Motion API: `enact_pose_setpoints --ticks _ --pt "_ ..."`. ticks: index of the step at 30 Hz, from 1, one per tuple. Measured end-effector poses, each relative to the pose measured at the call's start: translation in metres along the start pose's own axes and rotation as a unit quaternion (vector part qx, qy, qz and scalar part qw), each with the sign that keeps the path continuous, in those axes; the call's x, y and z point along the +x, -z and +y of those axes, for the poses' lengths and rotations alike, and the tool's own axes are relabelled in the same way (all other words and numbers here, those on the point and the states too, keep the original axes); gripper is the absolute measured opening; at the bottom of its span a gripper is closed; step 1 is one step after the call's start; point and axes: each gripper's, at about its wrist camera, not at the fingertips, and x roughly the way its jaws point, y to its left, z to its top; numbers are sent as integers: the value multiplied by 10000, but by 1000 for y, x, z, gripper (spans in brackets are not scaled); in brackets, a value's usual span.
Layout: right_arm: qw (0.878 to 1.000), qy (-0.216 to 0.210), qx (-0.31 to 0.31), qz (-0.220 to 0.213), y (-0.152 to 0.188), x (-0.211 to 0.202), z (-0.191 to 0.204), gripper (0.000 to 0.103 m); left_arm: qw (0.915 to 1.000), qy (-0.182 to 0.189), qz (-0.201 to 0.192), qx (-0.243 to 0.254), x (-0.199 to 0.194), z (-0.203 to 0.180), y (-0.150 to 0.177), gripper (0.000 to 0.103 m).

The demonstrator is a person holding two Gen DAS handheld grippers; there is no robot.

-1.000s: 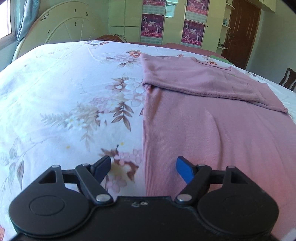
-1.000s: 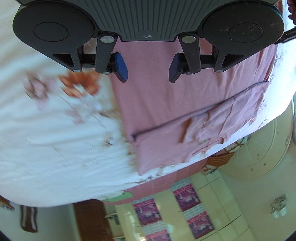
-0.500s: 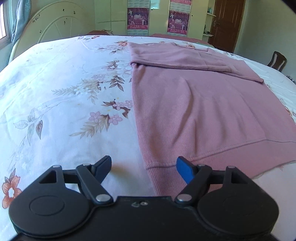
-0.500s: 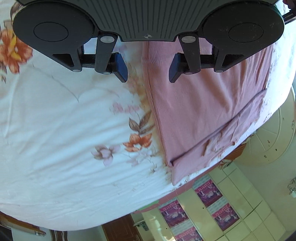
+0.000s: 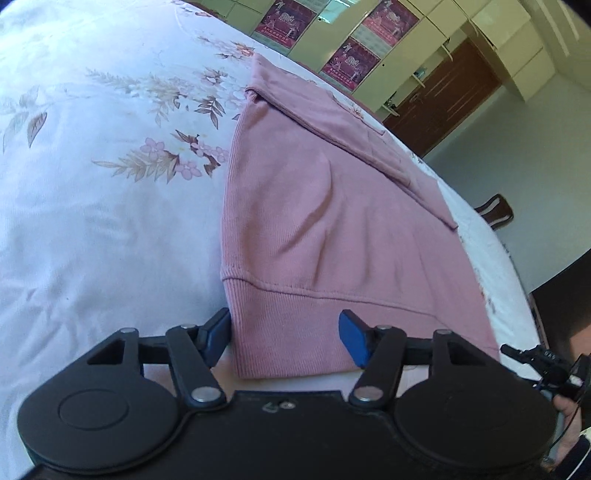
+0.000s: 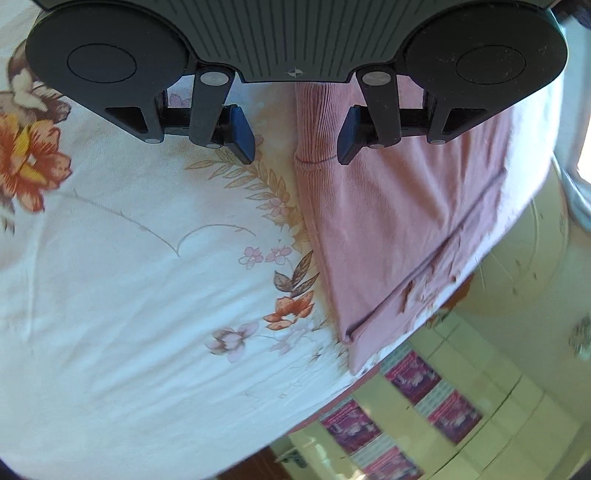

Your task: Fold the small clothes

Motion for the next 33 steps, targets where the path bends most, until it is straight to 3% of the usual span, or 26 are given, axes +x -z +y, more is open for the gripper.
enact_pose_setpoints --ticks 3,6,9,10,12,14,18,19,20,21,23,25,28,30,33 --pt "9985 -332 423 38 -5 3 -9 49 9987 354 92 -343 5 11 -6 60" --pt "9970 -603 418 225 -9 8 -8 49 9938 817 240 -709 13 24 -10 60" --pt "9949 -826 370 439 -9 13 -6 49 9907 1026 302 -842 16 27 -7 58" --pt "9929 -956 352 618 -7 15 -5 49 9922 943 263 -776 15 26 -6 52" --pt "9910 -1041 47 846 1 15 2 49 9932 888 173 -738 16 26 -4 49" --pt "9916 -999 -179 802 5 11 4 49 9919 898 71 -899 18 30 -6 49" --pt "9928 -1013 212 602 0 16 -4 48 9931 810 53 -849 26 29 -18 49" --pt "9930 -986 161 631 -2 19 -1 40 9945 742 75 -733 26 26 -20 43" --pt "9931 -918 14 734 -3 23 4 20 9965 618 133 -548 28 21 -21 20" --pt "9927 -840 -145 853 -3 27 9 14 9976 525 272 -374 32 16 -22 5" --pt "9905 -976 -423 874 -3 26 17 8 9957 877 107 -279 18 10 -19 3" --pt "9866 -1404 -462 687 -7 8 21 8 9939 1053 -252 -212 -2 7 -18 3" --pt "9826 -1690 -667 390 -13 -15 25 8 9974 677 -221 -100 3 13 -16 3" --pt "9854 -1500 -675 450 -12 -7 20 8 9983 462 17 -341 20 26 -12 3" --pt "9909 -864 -471 914 -2 24 7 8 9964 565 -104 -621 17 30 -8 3"
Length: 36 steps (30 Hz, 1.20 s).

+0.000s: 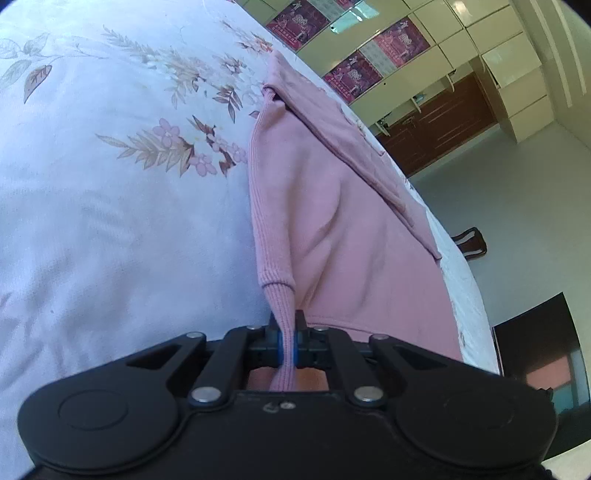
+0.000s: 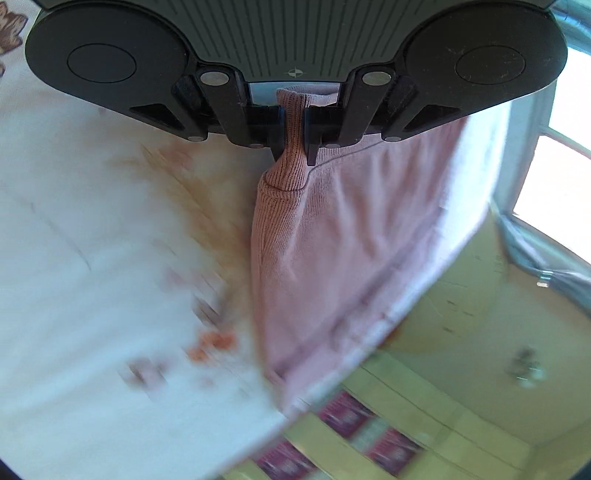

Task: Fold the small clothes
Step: 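Grasp the hem with both tools, fold it up onto the collar, release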

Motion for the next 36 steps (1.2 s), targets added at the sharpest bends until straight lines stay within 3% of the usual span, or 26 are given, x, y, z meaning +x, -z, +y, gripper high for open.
enact_pose_setpoints --ticks 4,6,12,17,21,27,28,29,30,31,32,34,36 --pt "9969 -428 334 -561 -8 -15 8 8 9990 324 -320 23 -16 -12 -13 3" --pt "9949 -566 185 -811 -22 -23 24 8 9973 519 -511 -51 -19 -20 -30 3" --pt "9898 -679 -150 -1241 -100 -13 81 8 9926 758 -927 -223 18 -51 -120 3" --pt "9885 -731 -144 -1318 -193 45 113 8 9938 554 -948 -181 76 -70 -209 3" --pt "9910 -649 91 -1167 -269 111 113 8 9963 328 -797 -46 135 -73 -271 3" --pt "9981 1 192 -587 -344 213 84 8 9991 -126 -341 199 231 -55 -321 4" --pt "9983 8 199 -540 -349 226 77 9 9992 -59 -358 183 241 -50 -325 7" --pt "9984 -58 234 -510 -353 236 69 9 9989 -43 -454 135 245 -47 -327 21" --pt "9983 -100 276 -497 -357 244 62 12 9979 -22 -643 58 243 -44 -329 31" --pt "9979 -88 325 -562 -358 247 54 27 9958 23 -909 47 236 -42 -328 52" --pt "9967 -109 279 -761 -358 244 50 53 9933 19 -1150 125 229 -42 -327 71" --pt "9913 42 -60 -1316 -354 231 52 76 9903 -61 -1295 492 219 -44 -326 74" --pt "9901 8 -338 -1361 -354 225 52 76 9912 -165 -970 887 224 -46 -328 66"
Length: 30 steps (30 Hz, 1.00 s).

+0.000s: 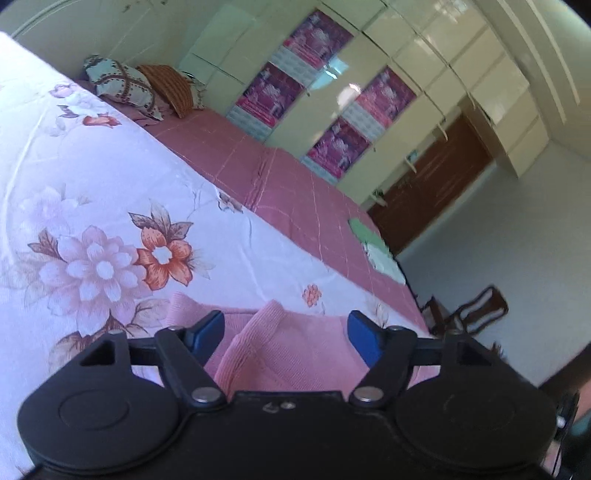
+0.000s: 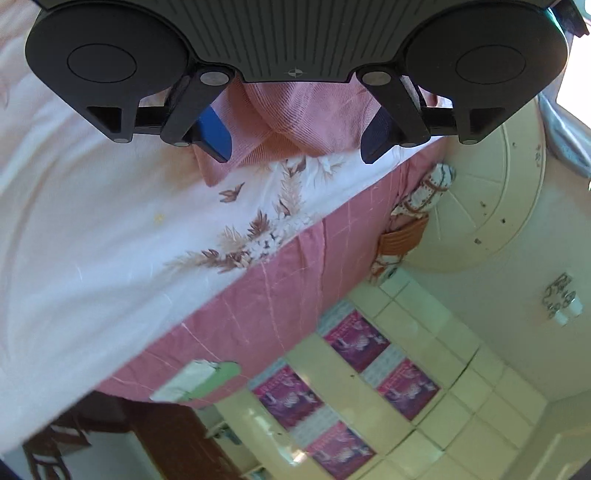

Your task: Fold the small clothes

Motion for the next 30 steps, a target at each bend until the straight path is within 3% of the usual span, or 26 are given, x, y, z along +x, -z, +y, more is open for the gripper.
enact_pose_setpoints --ticks 1,3,5,6,9,10,11,13,14,17,19,21,25,30 --pt "9996 21 -280 34 1 -1 5 76 9992 -62 202 329 4 -6 -1 59" --pt "9951 141 -976 115 8 -1 17 75 9945 -223 470 913 14 -17 -1 58" --pt "9876 209 -1524 304 16 7 29 64 9862 -384 682 1457 26 -28 -3 59" --pt "9830 266 -1771 396 21 14 35 63 9812 -479 790 1697 33 -32 -1 59" --pt "9681 543 -2371 604 35 34 47 62 9686 -746 912 2188 47 -38 6 55" --pt "9614 668 -2580 684 41 42 49 60 9658 -781 869 2313 47 -40 9 49" --pt "9561 725 -2743 737 42 49 50 44 9638 -822 821 2400 47 -42 12 35" --pt "9486 793 -2965 774 48 55 51 22 9610 -856 738 2525 44 -45 18 17" --pt "9464 791 -3047 726 51 54 52 16 9595 -890 622 2598 40 -47 21 8" --pt "9466 687 -3130 348 60 46 52 10 9693 -731 -234 2336 7 -47 24 7" --pt "9579 563 -2788 -387 56 27 49 9 9734 -736 -864 1992 -18 -41 25 8" --pt "9685 721 -2232 -834 50 16 39 9 9803 -839 -854 1571 -17 -32 22 8" --pt "9724 988 -2053 -510 51 41 38 9 9821 -1079 -530 1449 0 -34 23 8" --pt "9695 1169 -2119 -394 52 49 41 9 9804 -1068 -663 1519 -7 -38 17 8"
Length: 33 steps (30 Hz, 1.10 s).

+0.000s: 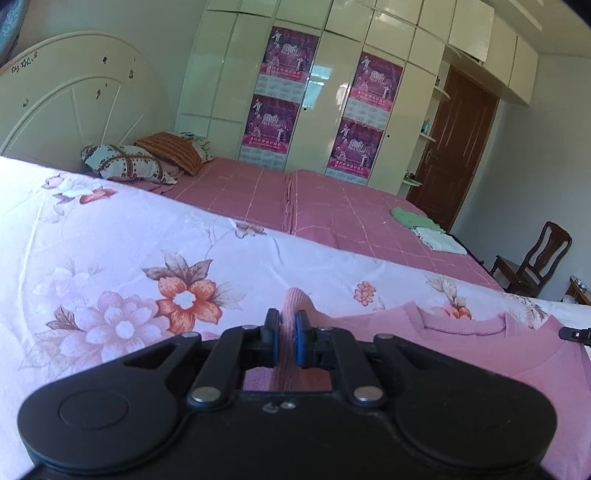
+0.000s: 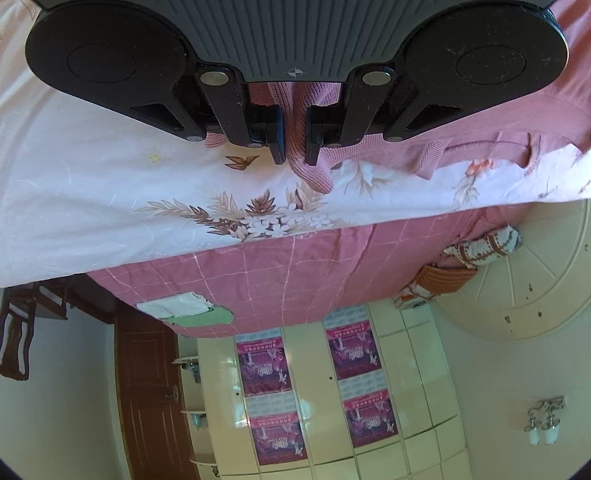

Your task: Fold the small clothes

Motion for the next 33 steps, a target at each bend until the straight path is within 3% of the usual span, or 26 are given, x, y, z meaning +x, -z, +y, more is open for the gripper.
enact_pose_setpoints --ticks 2,4,9,12,13,14,15,16,17,18,21,24,26,29,31,32,33 --pt "9998 -104 56 -142 -3 -8 -2 9 9998 -24 -90 184 1 -4 -2 8" --pt "9996 -117 -4 -270 -7 -11 -2 9 9996 -128 141 230 12 -5 -1 8" --pt "9990 265 -78 343 4 17 -5 10 9954 -474 574 609 34 -16 11 10" --pt "9992 260 -56 302 7 18 -7 14 9946 -700 494 593 29 -16 9 36" --pt "9993 227 -2 309 6 17 -10 30 9946 -814 390 521 21 -14 7 52" --pt "9993 199 89 308 4 14 -11 44 9948 -875 197 481 7 -15 5 54" --pt "9995 221 103 215 1 5 -10 48 9961 -731 -34 490 -10 -19 3 54" --pt "9993 373 22 -3 -1 -7 -4 62 9974 -521 -147 484 -24 -25 2 54" --pt "9991 316 -142 -238 -3 -23 4 68 9983 -328 -130 472 -30 -35 3 55" --pt "9991 -50 -282 -301 -3 -33 12 68 9982 -49 -28 589 -31 -52 6 55" --pt "9920 -918 -856 101 7 -33 61 68 9901 464 331 1283 -10 -111 24 58" --pt "9800 -1212 -1533 366 28 -14 115 68 9831 718 701 1533 14 -139 40 59" --pt "9732 -1313 -1812 525 40 -4 134 68 9811 574 786 1672 20 -136 47 62" --pt "9759 -862 -1936 511 43 3 120 68 9871 295 625 1442 11 -94 44 76" --pt "9871 -319 -1501 448 36 3 80 68 9863 -414 645 1464 9 -67 44 73" --pt "9906 31 -1288 453 32 2 59 68 9872 -437 688 1368 10 -52 45 74" --pt "9932 111 -1043 499 29 3 39 68 9912 -185 646 1139 7 -39 45 74"
